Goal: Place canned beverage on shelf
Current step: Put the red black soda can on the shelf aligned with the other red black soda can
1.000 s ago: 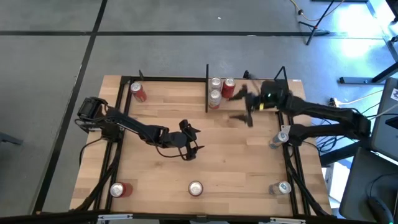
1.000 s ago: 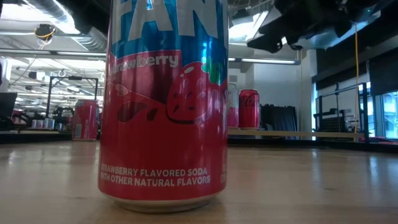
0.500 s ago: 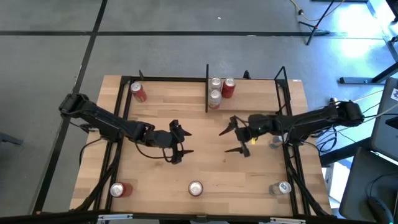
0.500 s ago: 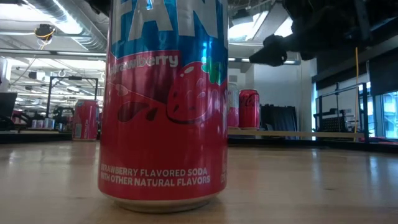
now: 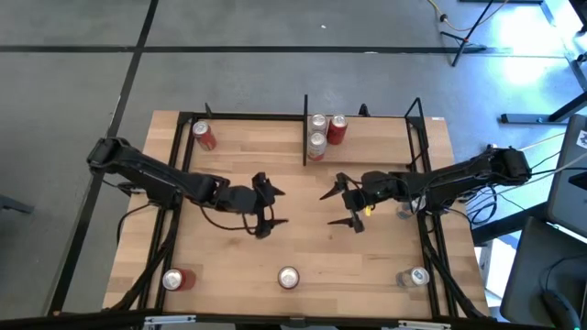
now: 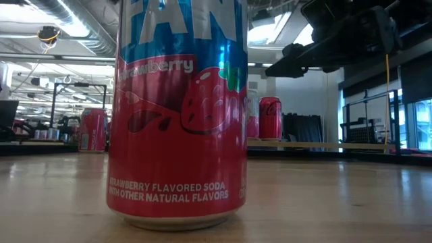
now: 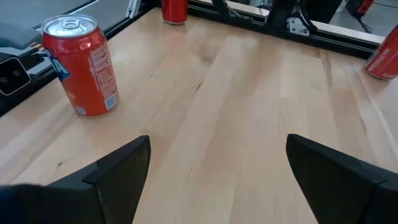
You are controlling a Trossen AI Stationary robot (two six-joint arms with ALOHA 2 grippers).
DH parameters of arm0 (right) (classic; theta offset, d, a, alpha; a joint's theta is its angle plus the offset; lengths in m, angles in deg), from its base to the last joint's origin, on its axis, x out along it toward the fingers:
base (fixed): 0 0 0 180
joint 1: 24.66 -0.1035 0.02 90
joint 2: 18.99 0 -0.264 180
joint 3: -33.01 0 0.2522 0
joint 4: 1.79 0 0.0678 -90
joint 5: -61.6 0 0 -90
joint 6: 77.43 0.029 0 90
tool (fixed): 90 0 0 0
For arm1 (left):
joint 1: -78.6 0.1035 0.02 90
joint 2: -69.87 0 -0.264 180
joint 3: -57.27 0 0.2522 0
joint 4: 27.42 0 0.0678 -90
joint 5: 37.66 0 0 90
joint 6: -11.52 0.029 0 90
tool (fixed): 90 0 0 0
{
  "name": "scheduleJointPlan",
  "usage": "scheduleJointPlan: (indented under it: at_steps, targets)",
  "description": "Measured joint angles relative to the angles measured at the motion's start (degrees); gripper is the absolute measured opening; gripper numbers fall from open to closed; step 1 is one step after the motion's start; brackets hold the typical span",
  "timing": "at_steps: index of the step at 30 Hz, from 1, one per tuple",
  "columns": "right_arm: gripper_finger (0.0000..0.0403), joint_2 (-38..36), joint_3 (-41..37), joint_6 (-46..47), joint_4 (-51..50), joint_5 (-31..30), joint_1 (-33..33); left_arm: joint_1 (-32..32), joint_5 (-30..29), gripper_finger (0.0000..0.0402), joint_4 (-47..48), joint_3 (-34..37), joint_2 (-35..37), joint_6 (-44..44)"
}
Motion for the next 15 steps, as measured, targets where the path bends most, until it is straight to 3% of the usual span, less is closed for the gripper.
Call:
scheduleJointPlan:
  at_steps: [3, 7, 15]
  targets:
    - [0.0357, 0.0, 0.0, -0.8, -0.04, 0.0, 0.0, -1.68, 2.72, 0.0382, 4.71, -3.69, 0.23, -3.34]
    - [0.0357, 0.0, 0.0, -2.05, -0.08, 0.0, 0.0, -4.6, 1.45, 0.0383, 20.8, -9.44, 0.04, -14.22]
    - [0.0357, 0.02, 0.0, -4.54, -0.52, 0.02, 0.0, -11.31, 3.12, 0.0383, 56.21, -15.74, 0.01, -51.42]
